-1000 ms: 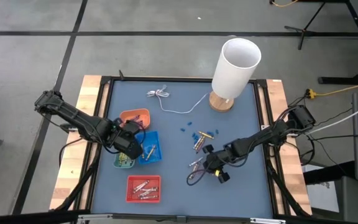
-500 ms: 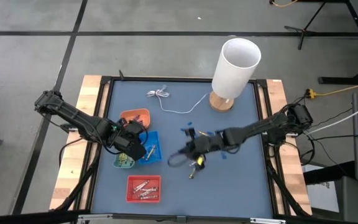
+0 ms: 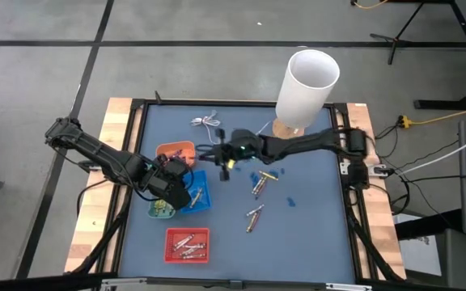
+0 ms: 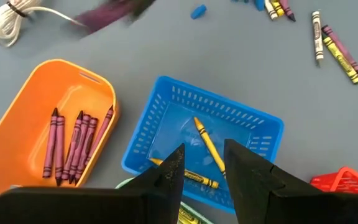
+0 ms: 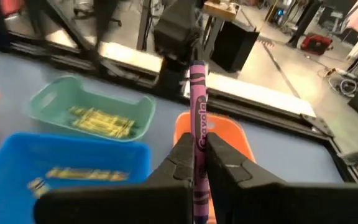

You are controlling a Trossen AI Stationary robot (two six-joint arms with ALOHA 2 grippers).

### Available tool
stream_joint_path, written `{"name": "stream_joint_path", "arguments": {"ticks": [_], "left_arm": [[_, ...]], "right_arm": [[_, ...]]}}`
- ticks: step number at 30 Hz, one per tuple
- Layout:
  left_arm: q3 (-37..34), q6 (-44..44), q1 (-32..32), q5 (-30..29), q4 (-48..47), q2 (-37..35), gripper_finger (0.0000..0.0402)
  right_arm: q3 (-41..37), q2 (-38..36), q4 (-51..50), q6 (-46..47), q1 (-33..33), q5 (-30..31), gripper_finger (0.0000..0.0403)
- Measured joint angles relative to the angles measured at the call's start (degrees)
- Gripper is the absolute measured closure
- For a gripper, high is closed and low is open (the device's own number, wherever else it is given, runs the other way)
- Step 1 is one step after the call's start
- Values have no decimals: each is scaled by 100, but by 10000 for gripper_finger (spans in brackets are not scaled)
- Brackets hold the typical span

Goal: Sort crayons
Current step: Put the violet crayon into the orange bin, then put the gray crayon into the orange basket

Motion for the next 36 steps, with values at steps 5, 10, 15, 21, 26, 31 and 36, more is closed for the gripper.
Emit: {"name": "stream_joint_path", "arguments": {"ticks": [5,10,15,21,26,31,36], "left_arm": [[0,0,-28,10,42,0,305],[0,-2,-75,52,55,0,305],[0,-2,-76,67,92,0,305],[0,-4,-76,70,190,0,305],[0,-9,-76,70,311,0,305],[0,-11,-76,70,364,0,305],[0,-4,-76,69,484,1,305]], "right_arm": [[982,981,74,2,-155,-145,385],[1782,1667,4,1,-210,-102,384],[2227,2067,12,-2,-222,-8,383],[2258,2100,10,-4,-222,29,335],[2259,2100,29,-2,-220,29,281],[2263,2000,-539,2,-218,29,261],[2267,1403,-2155,-9,-218,26,261]]}}
